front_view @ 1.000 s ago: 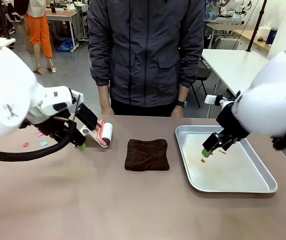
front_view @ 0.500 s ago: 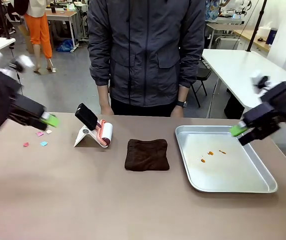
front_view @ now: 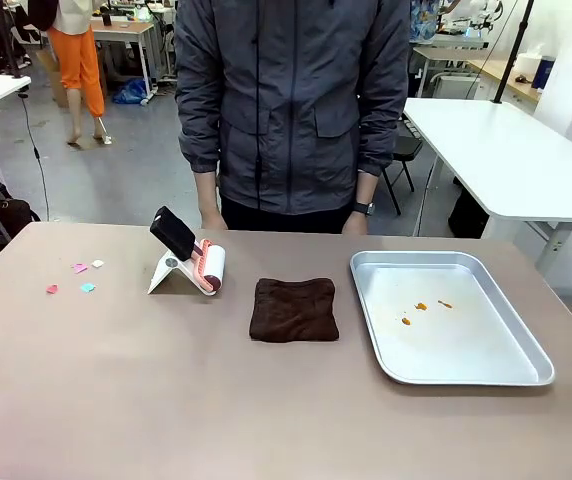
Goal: Clean the surface of the table.
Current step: Hold the Lint Roller with your left hand and the towel with your right hand.
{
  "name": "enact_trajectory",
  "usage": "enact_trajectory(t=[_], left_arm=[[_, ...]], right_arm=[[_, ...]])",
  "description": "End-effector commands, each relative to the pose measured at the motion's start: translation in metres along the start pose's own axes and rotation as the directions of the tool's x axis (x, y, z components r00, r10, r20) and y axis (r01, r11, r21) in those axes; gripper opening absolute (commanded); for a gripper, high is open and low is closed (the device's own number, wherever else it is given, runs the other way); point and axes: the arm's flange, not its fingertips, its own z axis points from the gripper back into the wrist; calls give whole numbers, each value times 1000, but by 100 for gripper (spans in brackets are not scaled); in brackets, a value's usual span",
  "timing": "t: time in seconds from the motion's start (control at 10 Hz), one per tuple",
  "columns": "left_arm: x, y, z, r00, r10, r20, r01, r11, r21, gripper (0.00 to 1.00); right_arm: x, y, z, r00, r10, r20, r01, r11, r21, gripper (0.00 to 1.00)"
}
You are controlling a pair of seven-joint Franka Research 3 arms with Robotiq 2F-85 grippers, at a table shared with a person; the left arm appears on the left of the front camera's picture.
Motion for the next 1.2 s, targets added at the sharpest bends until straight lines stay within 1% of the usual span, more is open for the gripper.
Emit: enact_trajectory(t=[0.0,0.2,0.3,0.4,0.5,0.9,1.0,1.1], left_arm=[[-28,0,-25,989,95,117,-91,995,-43,100],[-34,11,-3,952,203,229,-191,979,-75,100],[-49,22,7,919,262,296,-250,965,-80,100],[-72,29,9,883,306,355,-297,951,-81,100],[-3,37,25,947,221,233,-214,975,-57,100],[-3,37,25,947,221,233,-214,975,-57,100],[-2,39,21,945,239,225,-235,971,-44,100],[8,21,14,955,217,201,-234,970,67,100]], right_arm=[[-30,-28,1,987,-45,155,44,999,7,100],[-30,-49,10,967,-142,212,141,990,23,100],[-34,-55,12,962,-153,227,153,988,17,100],[-32,-58,15,959,-158,233,162,987,3,100],[-7,-55,45,966,-170,194,172,985,6,100],[-7,-55,45,966,-170,194,172,985,6,100],[-6,-58,42,964,-185,190,188,982,2,100],[-6,-43,33,969,-126,211,147,985,-88,100]])
